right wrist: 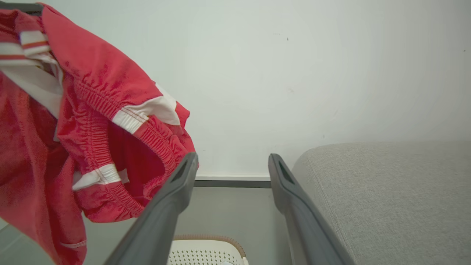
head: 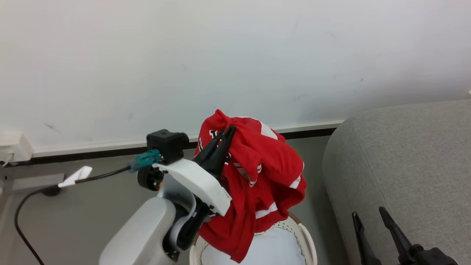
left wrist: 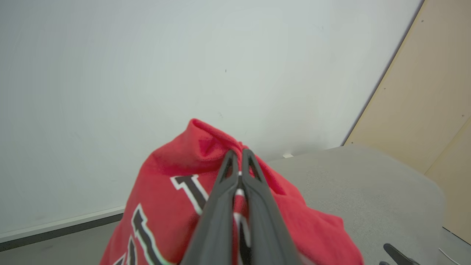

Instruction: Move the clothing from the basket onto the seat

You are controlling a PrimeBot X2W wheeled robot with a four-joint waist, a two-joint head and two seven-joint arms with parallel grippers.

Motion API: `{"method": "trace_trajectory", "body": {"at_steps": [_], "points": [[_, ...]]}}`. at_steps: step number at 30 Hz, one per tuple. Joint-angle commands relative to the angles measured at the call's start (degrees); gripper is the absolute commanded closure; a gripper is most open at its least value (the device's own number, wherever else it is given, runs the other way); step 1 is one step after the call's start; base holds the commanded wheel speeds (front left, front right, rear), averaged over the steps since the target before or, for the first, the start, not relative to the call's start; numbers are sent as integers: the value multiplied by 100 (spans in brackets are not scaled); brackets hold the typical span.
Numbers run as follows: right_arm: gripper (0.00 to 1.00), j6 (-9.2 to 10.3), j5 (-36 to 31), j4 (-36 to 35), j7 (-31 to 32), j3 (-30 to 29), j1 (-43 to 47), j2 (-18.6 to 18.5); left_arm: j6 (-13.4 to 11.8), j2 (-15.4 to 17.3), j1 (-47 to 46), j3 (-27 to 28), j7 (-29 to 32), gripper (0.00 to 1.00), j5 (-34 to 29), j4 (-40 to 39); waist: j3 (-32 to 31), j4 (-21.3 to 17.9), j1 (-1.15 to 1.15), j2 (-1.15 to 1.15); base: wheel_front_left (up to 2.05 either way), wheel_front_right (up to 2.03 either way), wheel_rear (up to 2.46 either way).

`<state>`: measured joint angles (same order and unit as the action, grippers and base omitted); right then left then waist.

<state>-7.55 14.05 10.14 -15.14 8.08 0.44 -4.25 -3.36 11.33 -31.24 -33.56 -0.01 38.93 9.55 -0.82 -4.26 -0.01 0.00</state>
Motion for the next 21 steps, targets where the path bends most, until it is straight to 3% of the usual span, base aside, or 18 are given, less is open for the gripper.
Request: {"method": "trace_trajectory", "body": {"at_steps": [1,15,21], "points": [[0,12,-23,-48,-2,35,38,-94,-11,41,-50,30,17,100,17,-68,-48,-48,1,0,0,0,0],[0,12,75,-791,30,1319,-418,-1309,-91,59,49,-47,156,100,87,-438,-169,-126,1,0,0,0,0],[0,12,87,-722,263,1951,-1116,-1512,-83,28,-9,-122,182,100,63,-426,-162,-101,1,0,0,0,0]]}}
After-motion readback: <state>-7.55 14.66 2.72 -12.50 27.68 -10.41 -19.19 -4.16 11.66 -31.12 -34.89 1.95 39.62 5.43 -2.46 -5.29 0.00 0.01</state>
